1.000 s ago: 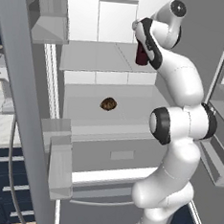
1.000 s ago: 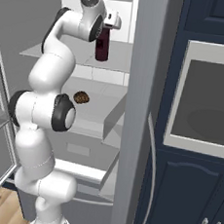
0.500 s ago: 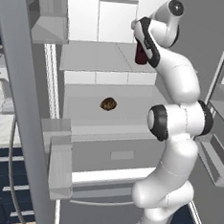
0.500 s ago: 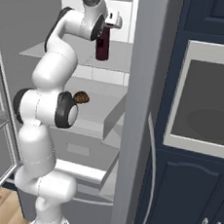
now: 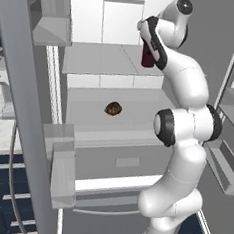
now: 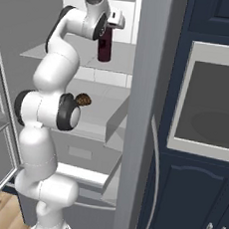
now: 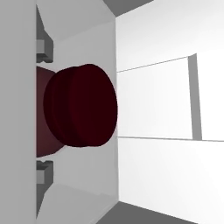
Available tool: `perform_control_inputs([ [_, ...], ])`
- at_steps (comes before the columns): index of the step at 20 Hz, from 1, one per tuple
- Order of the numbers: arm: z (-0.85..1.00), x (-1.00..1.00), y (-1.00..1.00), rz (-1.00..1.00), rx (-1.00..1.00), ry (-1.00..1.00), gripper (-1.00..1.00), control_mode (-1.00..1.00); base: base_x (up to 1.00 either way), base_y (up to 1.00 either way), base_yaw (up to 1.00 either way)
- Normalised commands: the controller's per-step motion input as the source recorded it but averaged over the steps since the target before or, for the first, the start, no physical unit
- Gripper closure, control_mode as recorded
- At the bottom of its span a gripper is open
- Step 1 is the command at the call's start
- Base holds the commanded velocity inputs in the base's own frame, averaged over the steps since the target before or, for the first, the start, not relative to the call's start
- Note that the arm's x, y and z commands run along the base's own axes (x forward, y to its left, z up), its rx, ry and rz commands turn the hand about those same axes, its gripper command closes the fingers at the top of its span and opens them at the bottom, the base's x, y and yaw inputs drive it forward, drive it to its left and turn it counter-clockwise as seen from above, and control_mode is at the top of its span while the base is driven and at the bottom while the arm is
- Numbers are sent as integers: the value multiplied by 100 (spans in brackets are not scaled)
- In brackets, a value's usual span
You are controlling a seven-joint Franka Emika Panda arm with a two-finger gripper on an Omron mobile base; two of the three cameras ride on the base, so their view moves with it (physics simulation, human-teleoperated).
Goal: Move the bread and juice from the top shelf to the second highest shelf to make space. Then, place the pitcher from the counter on the cleared top shelf.
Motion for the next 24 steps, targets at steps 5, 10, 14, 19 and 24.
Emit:
perform_control_inputs([
  [5, 0, -75, 24, 0, 0, -4, 100, -100, 0, 0, 0],
  [10, -4, -74, 25, 0, -1, -16, 100, -100, 0, 0, 0],
  [14, -22, -84, 14, 0, -4, -28, 100, -100, 0, 0, 0],
  [19, 0, -100, 1, 0, 0, -6, 100, -100, 0, 0, 0],
  [24, 7, -100, 0, 0, 0, 7, 100, -100, 0, 0, 0],
])
